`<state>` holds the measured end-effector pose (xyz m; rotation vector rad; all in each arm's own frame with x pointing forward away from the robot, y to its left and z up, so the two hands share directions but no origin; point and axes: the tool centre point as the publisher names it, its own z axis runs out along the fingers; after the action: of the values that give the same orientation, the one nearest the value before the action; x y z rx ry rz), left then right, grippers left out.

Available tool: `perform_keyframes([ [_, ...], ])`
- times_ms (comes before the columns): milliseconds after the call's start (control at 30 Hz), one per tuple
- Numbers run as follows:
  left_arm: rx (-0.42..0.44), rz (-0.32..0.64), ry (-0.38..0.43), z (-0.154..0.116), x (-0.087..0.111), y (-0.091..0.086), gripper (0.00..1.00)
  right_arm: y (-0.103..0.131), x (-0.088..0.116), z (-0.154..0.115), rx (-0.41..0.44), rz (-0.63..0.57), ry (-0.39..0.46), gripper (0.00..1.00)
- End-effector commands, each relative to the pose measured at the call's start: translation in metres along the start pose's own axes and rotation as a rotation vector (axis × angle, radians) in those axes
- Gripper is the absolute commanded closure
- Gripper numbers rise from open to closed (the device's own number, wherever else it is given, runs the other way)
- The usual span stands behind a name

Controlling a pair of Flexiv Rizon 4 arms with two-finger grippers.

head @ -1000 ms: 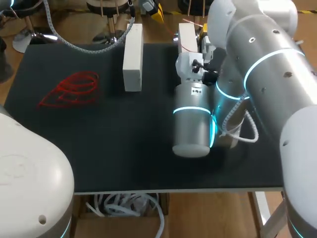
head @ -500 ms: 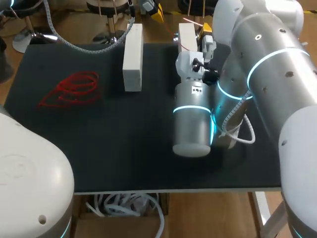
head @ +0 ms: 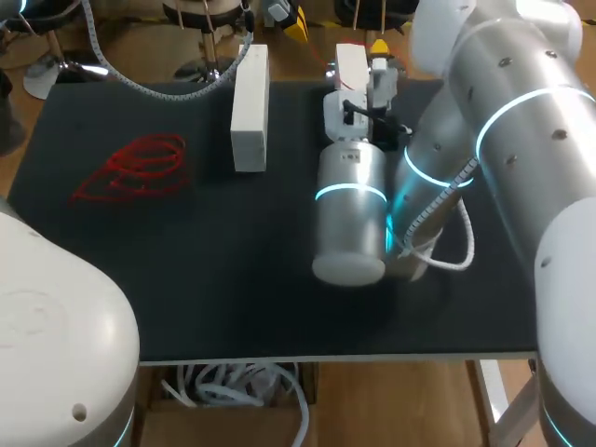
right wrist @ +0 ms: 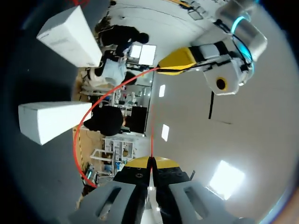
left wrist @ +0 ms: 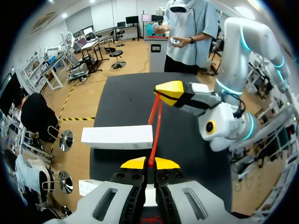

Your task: Grab the tape and strap the tape.

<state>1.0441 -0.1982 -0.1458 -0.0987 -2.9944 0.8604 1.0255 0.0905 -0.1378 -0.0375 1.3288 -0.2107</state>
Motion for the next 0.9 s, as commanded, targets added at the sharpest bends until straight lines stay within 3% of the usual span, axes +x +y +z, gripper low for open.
perform_keyframes([
  [33, -0.005, -0.001, 0.003, -0.001, -0.001, -0.001, 1.0, 0.004, -0.026, 0.009, -0.016, -0.021, 0.097, 1.0],
  [533, -0.005, -0.001, 0.003, -0.001, -0.001, -0.001, 1.0, -0.002, -0.039, 0.004, -0.143, -0.047, 0.11, 1.0],
  [900, -0.005, -0.001, 0.003, -0.001, -0.001, -0.001, 1.0, 0.017, -0.038, 0.003, -0.127, -0.137, 0.134, 1.0],
])
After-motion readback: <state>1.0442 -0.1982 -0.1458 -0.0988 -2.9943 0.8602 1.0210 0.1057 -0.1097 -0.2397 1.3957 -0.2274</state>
